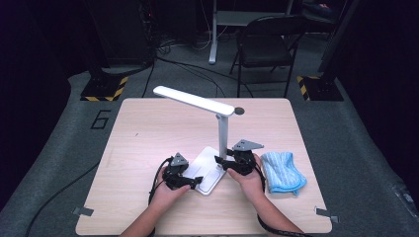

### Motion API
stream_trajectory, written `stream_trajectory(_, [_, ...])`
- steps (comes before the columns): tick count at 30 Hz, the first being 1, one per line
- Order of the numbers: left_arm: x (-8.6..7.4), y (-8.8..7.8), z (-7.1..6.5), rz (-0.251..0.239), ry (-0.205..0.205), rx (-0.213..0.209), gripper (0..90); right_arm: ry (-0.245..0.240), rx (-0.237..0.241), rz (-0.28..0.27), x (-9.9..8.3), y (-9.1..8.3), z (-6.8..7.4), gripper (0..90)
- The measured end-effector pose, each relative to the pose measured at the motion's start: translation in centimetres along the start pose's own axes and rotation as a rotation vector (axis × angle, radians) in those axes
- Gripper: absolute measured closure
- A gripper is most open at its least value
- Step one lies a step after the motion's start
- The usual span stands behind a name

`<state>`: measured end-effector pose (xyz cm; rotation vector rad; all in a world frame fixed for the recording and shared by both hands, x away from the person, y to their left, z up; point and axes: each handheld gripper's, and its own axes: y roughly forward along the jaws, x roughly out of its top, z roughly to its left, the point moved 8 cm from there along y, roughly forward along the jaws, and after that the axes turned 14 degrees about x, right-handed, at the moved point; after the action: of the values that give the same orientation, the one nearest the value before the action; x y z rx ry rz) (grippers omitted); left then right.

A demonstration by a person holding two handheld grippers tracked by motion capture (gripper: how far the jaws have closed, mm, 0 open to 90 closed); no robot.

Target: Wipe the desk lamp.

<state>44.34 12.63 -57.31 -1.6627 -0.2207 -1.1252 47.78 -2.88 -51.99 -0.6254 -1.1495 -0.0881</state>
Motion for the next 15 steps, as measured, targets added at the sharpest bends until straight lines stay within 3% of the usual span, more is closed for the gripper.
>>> stream_trajectory(3, [-0.11, -0.06, -0.11, 0.005, -0.012, 0.008, 15.5, 0.0, 0.004, 0.006, 0.05, 0.1, -0.06, 48.2])
stream_trajectory(7, [-0.33, 0.05, -0.43, 0.017, -0.049, -0.016, 13.5, 0.006, 0.013, 0.01, 0.06, 0.18, -0.24, 47.5])
stream_trajectory(15, [-0.34, 0.15, -1.0, 0.008, -0.046, -0.021, 11.2, -0.002, -0.051, 0.015, -0.89, -0.49, -0.32, 45.5])
